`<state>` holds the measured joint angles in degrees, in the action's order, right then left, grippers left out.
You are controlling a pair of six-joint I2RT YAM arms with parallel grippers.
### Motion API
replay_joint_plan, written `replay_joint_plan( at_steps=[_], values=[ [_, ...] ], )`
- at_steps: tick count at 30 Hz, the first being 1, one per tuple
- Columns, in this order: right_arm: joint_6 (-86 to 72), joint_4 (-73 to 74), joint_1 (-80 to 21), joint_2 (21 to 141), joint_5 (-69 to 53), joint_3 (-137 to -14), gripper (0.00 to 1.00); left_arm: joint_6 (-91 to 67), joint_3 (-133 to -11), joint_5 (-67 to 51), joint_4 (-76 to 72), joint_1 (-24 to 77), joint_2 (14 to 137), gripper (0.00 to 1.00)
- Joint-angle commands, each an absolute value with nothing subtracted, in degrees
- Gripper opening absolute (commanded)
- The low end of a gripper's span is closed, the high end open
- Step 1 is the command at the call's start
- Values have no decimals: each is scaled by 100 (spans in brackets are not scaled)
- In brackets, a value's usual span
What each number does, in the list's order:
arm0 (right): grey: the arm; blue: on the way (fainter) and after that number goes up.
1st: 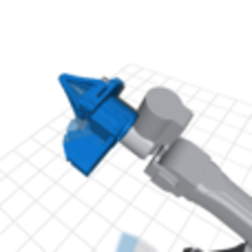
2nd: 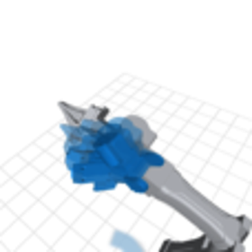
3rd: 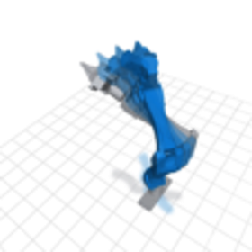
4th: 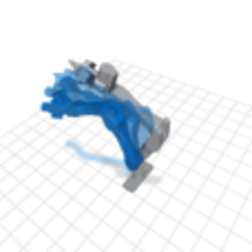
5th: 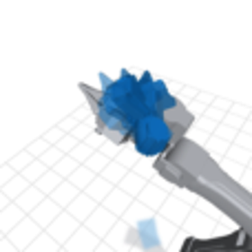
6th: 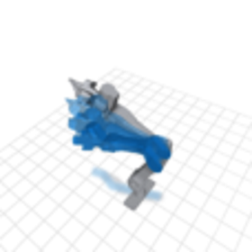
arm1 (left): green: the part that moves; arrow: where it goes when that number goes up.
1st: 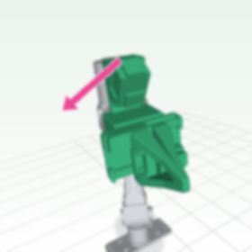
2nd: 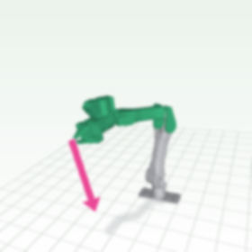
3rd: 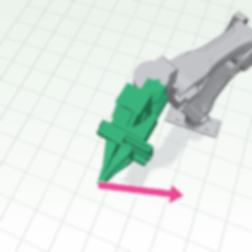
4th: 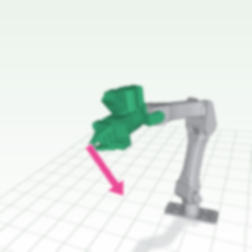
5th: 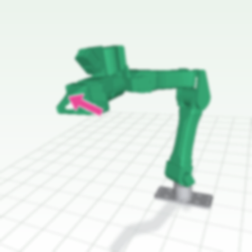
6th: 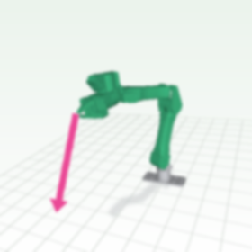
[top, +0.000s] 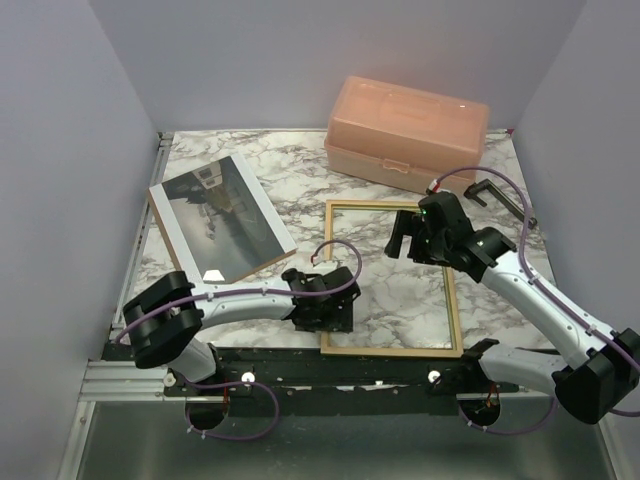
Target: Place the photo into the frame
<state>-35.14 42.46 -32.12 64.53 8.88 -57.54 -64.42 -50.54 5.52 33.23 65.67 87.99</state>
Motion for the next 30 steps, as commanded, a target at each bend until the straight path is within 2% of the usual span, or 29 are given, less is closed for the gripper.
replay_joint_plan(
  at_steps=[1,6,12,20,26,30],
  values=[
    [-3465,3700,-3179,6331,442,-5467,100,-6120,-4866,218,2667,6382,8219,86],
    [-3545,3112,-3181,6259,45,-5158,100,-5893,-4331,-348,1789,5843,7606,91],
    [-3595,2659,-3181,6837,-1035,-5181,100,-5636,-3535,-780,1279,4906,6640,94],
    [-3665,2061,-3212,7966,-1928,-5657,100,-5010,-2736,-1150,1977,3083,5068,96],
    [-3786,1700,-3385,8785,-2124,-6212,100,-4423,-2917,-828,3183,1698,4359,94],
    [-3819,1523,-3499,9439,-2223,-6695,100,-4218,-3221,-602,3608,1280,4345,93]
  ],
)
